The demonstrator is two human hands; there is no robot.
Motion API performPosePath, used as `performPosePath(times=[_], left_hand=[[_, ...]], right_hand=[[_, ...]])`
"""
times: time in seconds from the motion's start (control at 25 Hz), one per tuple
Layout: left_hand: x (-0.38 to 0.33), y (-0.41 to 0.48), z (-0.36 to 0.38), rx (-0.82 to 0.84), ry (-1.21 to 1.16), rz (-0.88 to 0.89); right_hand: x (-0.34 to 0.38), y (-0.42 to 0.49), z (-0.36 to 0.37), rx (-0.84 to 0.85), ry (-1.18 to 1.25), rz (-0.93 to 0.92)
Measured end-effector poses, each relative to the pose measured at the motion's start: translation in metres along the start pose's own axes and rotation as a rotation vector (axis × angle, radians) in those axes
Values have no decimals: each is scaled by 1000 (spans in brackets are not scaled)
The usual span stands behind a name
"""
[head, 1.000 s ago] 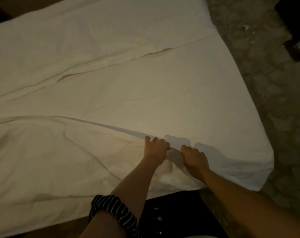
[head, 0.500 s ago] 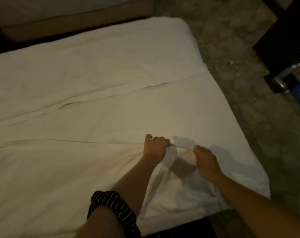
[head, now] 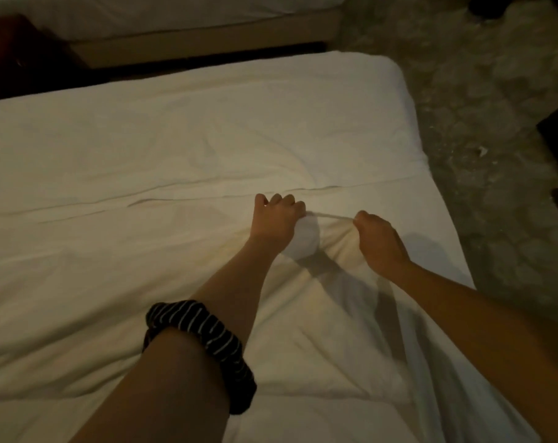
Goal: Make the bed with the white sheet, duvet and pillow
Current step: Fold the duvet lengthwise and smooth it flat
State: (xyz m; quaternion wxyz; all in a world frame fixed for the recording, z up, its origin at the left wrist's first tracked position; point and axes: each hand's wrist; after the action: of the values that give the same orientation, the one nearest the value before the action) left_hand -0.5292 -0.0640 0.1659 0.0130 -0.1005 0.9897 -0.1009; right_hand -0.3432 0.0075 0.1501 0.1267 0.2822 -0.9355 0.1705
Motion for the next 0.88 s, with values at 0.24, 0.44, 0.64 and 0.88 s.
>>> performPosePath(times=[0.24, 0.44, 0.64, 0.88], left_hand=[[-36, -19, 57, 28, -109, -53], [-80, -60, 65, 224, -157, 127], [-148, -106, 69, 273, -48, 526], [-223, -164, 95, 347, 43, 765]], right_hand=[[-15, 1, 39, 164, -68, 43], [-55, -99, 44, 140, -50, 261], [-83, -247, 80, 202, 20, 566], [-94, -328, 113, 216, 41, 763]])
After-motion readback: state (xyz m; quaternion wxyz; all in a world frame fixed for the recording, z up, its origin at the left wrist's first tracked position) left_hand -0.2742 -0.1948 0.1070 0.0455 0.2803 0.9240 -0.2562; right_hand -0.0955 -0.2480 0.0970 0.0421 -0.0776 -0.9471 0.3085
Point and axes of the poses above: each hand's wrist, its own y-axis towards the middle knuckle, its own z-axis out of the palm, x = y × z, and after that the axes turned 5 degrees about x, right-handed
